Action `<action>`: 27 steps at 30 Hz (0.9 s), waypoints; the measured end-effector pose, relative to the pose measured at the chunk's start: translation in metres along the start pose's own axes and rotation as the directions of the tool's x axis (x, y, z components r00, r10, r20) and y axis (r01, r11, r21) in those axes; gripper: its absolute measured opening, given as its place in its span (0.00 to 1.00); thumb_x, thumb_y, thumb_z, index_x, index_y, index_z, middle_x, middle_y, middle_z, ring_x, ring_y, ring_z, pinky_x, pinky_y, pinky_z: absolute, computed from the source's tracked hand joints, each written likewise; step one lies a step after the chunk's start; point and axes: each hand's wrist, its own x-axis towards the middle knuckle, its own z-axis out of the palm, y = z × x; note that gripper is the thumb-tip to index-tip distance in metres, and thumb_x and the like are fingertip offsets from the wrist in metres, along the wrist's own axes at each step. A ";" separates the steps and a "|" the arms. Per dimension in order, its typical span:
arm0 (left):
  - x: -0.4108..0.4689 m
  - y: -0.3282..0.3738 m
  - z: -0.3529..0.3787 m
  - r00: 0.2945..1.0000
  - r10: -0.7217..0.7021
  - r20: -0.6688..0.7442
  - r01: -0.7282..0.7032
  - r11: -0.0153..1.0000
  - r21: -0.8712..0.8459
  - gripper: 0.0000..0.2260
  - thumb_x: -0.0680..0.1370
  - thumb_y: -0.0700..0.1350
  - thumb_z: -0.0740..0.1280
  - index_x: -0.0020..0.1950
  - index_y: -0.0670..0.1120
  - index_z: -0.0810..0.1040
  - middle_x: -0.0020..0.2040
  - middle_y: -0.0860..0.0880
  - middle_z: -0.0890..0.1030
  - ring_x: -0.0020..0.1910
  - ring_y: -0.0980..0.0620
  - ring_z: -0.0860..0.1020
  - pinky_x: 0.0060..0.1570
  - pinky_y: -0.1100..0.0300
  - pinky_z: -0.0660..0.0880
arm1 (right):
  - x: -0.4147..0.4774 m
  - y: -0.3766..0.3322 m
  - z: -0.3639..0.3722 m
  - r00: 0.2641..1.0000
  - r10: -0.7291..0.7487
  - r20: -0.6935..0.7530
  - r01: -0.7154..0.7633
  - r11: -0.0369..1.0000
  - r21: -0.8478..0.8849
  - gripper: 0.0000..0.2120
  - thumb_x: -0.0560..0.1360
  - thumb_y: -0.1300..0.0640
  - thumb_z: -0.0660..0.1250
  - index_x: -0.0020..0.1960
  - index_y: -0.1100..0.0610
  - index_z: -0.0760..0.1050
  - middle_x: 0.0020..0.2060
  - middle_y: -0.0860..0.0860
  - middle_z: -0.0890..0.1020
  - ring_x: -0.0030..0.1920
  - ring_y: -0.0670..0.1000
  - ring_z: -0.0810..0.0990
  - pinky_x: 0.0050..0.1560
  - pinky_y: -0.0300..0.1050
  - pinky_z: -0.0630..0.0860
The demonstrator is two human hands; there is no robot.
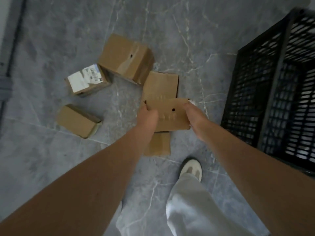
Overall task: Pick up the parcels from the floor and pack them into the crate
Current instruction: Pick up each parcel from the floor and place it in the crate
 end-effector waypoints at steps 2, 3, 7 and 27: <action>-0.021 0.005 -0.016 0.999 -0.034 -0.010 0.034 0.998 -0.058 0.24 0.76 0.38 0.58 0.74 0.45 0.67 0.65 0.43 0.75 0.59 0.42 0.75 0.55 0.51 0.73 | -0.022 -0.016 0.000 1.000 -0.025 -0.004 0.025 0.999 0.027 0.25 0.80 0.43 0.55 0.76 0.48 0.64 0.72 0.48 0.70 0.68 0.54 0.71 0.71 0.54 0.67; -0.037 0.011 -0.027 0.999 -0.035 -0.017 0.034 0.996 -0.085 0.21 0.77 0.39 0.58 0.71 0.45 0.69 0.59 0.44 0.77 0.55 0.44 0.76 0.51 0.52 0.73 | -0.039 -0.027 -0.002 0.999 -0.036 0.002 0.035 0.999 0.033 0.24 0.81 0.43 0.55 0.75 0.48 0.65 0.72 0.48 0.70 0.69 0.53 0.71 0.71 0.54 0.67; -0.130 0.047 -0.090 0.996 0.026 -0.085 -0.040 0.986 -0.161 0.08 0.77 0.40 0.58 0.54 0.44 0.74 0.42 0.47 0.75 0.38 0.49 0.75 0.36 0.56 0.71 | -0.132 -0.080 -0.007 0.994 -0.081 0.076 0.076 0.995 0.057 0.25 0.80 0.42 0.57 0.74 0.50 0.66 0.72 0.48 0.69 0.70 0.51 0.69 0.73 0.52 0.64; -0.728 0.224 -0.446 0.280 0.325 -0.903 -0.894 0.431 -0.122 0.11 0.81 0.38 0.61 0.61 0.50 0.73 0.57 0.48 0.75 0.58 0.49 0.72 0.59 0.56 0.65 | -0.814 -0.398 0.038 0.436 -0.781 0.447 0.792 0.568 0.222 0.14 0.84 0.53 0.54 0.51 0.56 0.77 0.47 0.51 0.84 0.47 0.51 0.83 0.47 0.44 0.79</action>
